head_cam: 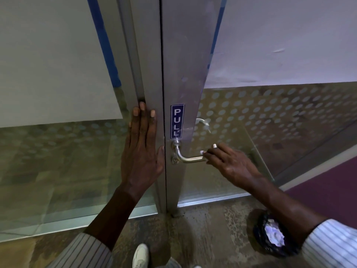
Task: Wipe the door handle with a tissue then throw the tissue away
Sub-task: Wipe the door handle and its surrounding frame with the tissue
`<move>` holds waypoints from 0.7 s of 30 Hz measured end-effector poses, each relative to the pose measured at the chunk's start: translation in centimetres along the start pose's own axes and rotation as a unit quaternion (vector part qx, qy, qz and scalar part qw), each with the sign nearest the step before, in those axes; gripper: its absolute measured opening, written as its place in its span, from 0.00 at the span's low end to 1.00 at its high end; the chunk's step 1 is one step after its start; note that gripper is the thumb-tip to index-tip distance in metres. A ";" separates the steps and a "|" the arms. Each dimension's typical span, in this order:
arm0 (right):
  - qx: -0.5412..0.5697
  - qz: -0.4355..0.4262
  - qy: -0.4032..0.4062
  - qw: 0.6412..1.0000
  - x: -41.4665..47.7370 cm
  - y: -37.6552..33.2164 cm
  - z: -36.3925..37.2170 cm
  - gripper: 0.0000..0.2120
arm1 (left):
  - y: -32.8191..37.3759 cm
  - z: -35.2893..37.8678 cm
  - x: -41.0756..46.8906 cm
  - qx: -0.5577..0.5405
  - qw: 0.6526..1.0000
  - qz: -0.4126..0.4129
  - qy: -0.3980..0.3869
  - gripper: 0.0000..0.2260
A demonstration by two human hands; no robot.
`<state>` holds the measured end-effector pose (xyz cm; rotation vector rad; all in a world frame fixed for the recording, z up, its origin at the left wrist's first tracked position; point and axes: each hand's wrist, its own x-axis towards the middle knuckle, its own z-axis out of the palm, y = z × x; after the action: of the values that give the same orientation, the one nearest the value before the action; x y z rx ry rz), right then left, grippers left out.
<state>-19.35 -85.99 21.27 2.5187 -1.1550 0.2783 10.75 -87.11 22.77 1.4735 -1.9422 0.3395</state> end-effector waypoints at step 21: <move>0.044 0.110 0.041 0.992 4.2 -6.6 0.9 0.18 | 0.0 -0.2 -0.1 -0.005 1.000 0.004 -0.013 0.49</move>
<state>-11.53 -85.24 20.23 2.4277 -1.4169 0.4957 10.87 -86.97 22.87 1.4715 -1.9678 0.3137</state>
